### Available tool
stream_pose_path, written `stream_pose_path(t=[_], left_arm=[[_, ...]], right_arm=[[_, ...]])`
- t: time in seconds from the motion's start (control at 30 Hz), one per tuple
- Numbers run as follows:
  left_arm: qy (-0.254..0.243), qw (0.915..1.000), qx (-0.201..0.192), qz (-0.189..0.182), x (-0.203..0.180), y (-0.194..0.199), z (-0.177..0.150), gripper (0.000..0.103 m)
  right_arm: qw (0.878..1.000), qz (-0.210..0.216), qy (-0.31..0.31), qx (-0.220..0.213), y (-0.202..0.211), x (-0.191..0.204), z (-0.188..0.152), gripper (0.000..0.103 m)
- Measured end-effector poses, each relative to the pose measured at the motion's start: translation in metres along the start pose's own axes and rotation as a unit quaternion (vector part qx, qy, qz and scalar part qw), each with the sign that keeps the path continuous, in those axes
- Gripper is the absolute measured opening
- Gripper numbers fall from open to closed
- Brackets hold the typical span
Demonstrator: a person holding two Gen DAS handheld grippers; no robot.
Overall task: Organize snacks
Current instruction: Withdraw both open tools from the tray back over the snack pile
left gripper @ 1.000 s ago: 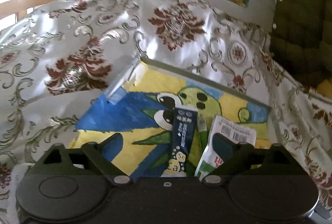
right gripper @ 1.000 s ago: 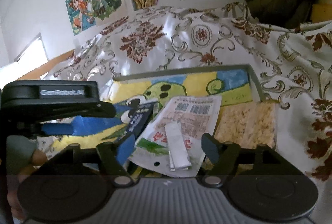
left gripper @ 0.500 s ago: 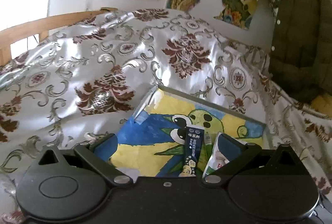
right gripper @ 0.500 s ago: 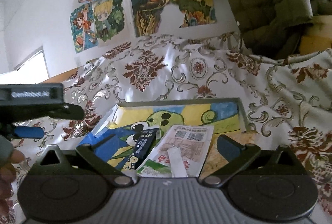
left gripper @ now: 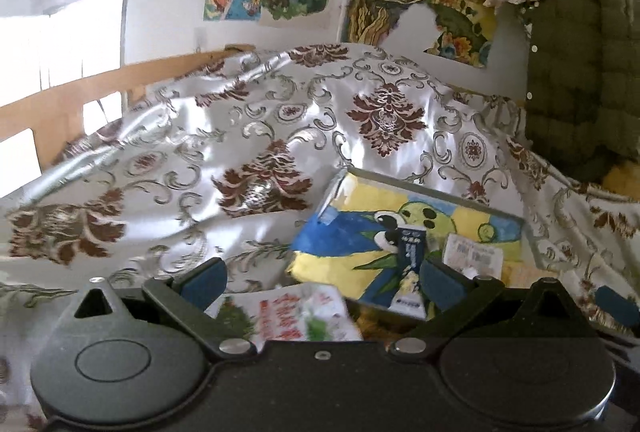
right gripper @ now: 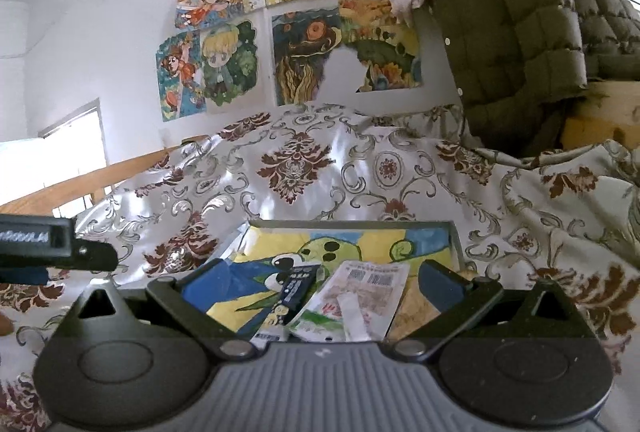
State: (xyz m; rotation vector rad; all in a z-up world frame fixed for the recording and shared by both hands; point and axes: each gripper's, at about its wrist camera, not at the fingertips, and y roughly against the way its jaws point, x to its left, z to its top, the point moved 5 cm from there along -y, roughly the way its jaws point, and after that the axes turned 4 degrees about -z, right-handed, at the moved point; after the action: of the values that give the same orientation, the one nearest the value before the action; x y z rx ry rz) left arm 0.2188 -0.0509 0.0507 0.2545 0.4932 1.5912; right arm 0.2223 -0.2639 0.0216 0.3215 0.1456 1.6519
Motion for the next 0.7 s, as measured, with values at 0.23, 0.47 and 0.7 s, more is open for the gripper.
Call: stream_pose_path(t=[0.23, 0.47, 0.7], left_arm=[[-0.040, 0.9991, -0.011, 0.008, 0.005, 0.032, -0.025, 0.102], [-0.033, 0.9993, -0.005, 0.019, 0.023, 0.051, -0.052, 0.102], [-0.044, 0.9986, -0.001, 0.028, 0.042, 0.067, -0.069, 0.102]], right_arm=[[1.000, 0.003, 0.022, 0.021, 0.029, 0.012, -0.018, 0.103], [0.999, -0.004, 0.019, 0.047, 0.057, 0.015, -0.032, 0.103], [0.998, -0.010, 0.009, 0.068, 0.078, 0.019, -0.044, 0.103]])
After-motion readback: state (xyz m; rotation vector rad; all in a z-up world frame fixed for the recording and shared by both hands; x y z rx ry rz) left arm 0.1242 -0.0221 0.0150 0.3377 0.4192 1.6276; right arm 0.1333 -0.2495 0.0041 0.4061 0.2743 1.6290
